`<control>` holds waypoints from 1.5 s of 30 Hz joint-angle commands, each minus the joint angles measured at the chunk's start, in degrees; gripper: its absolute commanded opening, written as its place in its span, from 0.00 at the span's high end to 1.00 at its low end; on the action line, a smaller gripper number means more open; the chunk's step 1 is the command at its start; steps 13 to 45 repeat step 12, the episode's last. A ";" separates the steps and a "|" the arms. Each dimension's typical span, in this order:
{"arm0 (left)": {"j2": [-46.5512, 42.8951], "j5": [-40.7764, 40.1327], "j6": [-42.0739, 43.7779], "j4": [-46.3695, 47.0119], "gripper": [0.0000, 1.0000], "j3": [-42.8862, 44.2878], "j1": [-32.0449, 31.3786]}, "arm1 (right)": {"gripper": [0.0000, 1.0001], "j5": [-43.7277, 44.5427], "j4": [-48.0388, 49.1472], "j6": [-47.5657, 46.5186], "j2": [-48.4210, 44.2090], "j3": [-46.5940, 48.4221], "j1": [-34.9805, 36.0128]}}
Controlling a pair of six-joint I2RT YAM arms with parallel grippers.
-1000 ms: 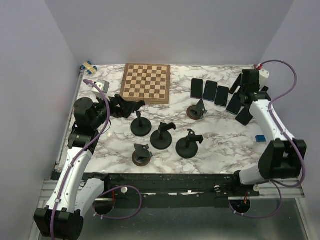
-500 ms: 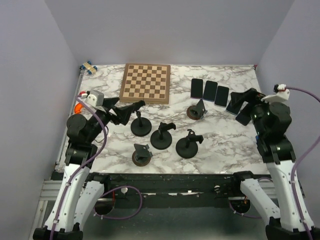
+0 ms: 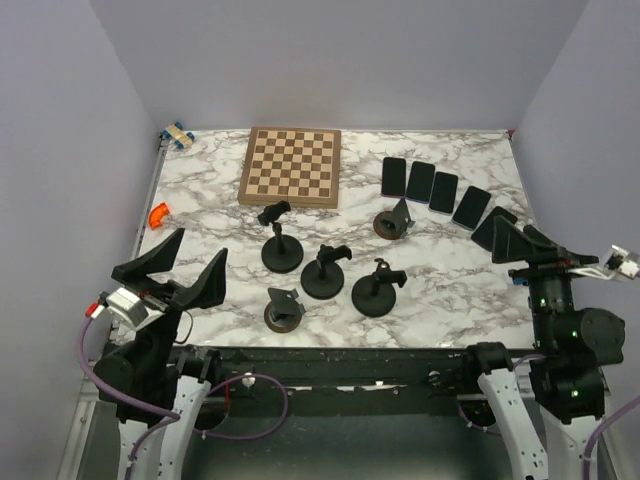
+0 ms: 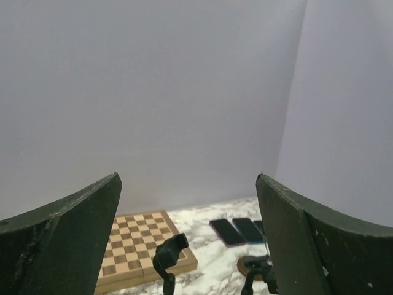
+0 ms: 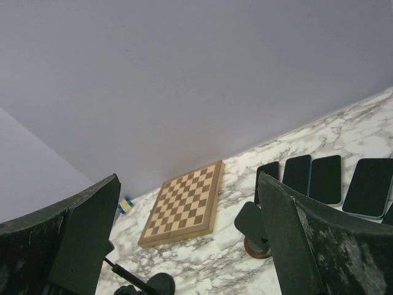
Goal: Remove the phone from the phone stand
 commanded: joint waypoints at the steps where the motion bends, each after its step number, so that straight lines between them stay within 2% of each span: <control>1: -10.89 -8.87 -4.14 -4.20 0.02 -2.92 -0.15 | 0.00 3.19 1.61 3.78 -7.65 -4.87 0.11; 8: -13.60 -10.15 -3.49 -9.68 0.01 -0.47 -0.16 | 0.00 6.38 -1.17 2.34 -9.59 -4.48 0.09; 45: -12.67 -9.67 -3.23 -9.91 0.01 0.35 -0.16 | 0.00 5.84 -1.17 0.73 -8.72 -4.14 0.13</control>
